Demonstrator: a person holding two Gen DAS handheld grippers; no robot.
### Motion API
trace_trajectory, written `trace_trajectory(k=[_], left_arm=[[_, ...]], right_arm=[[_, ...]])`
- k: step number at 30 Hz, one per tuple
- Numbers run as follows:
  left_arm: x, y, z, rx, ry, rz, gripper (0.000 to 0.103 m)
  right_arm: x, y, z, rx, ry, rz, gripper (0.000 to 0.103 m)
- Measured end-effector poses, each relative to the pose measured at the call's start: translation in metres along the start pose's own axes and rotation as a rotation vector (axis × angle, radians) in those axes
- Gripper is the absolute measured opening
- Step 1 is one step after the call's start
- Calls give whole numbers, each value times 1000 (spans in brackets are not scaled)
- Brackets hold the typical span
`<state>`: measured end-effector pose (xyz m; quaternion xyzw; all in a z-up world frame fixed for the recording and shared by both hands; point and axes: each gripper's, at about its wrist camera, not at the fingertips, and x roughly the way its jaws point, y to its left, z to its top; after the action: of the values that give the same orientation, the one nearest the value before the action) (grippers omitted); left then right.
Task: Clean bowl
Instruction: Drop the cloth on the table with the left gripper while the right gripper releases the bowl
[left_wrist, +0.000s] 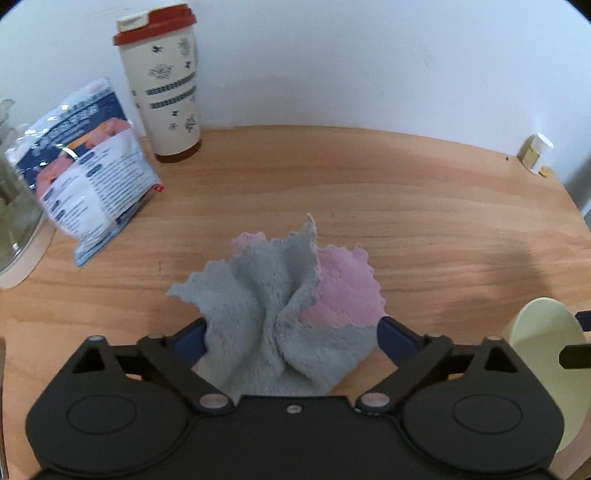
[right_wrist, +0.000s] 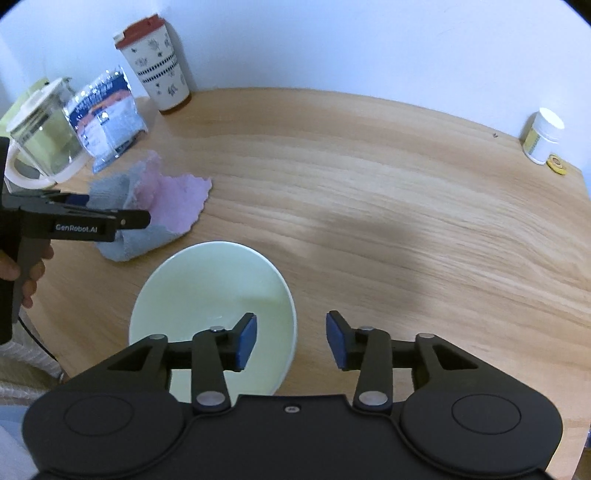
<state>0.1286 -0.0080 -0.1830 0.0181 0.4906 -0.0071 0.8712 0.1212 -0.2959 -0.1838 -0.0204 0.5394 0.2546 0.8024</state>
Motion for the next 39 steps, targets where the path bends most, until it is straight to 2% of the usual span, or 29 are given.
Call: trace_trajectory(k=[6, 10, 14, 19, 22, 26, 29, 33, 39], left_arm=[[-32, -9, -8, -36, -4, 32, 102], [-57, -19, -14, -54, -5, 56, 103], [-79, -28, -16, -45, 1, 31, 102], [-120, -43, -17, 49, 6, -14, 103], [-141, -42, -16, 38, 10, -40, 102], [-166, -36, -17, 3, 8, -69, 102], [-178, -35, -18, 23, 3, -60, 102], [-186, -38, -22, 58, -8, -6, 102], [-190, -41, -24, 90, -23, -20, 102]], right_arm=[[-18, 5, -11, 3, -53, -6, 70], [-34, 8, -19, 28, -75, 15, 88], [-54, 15, -27, 69, -104, -22, 96], [-76, 20, -37, 201, -113, -63, 97], [-90, 27, -48, 260, -136, -138, 98], [-109, 38, -60, 303, -161, -172, 101], [-125, 46, -66, 328, -189, -176, 103], [-139, 60, -73, 346, -237, -203, 103], [-146, 84, -78, 301, -275, -264, 103]])
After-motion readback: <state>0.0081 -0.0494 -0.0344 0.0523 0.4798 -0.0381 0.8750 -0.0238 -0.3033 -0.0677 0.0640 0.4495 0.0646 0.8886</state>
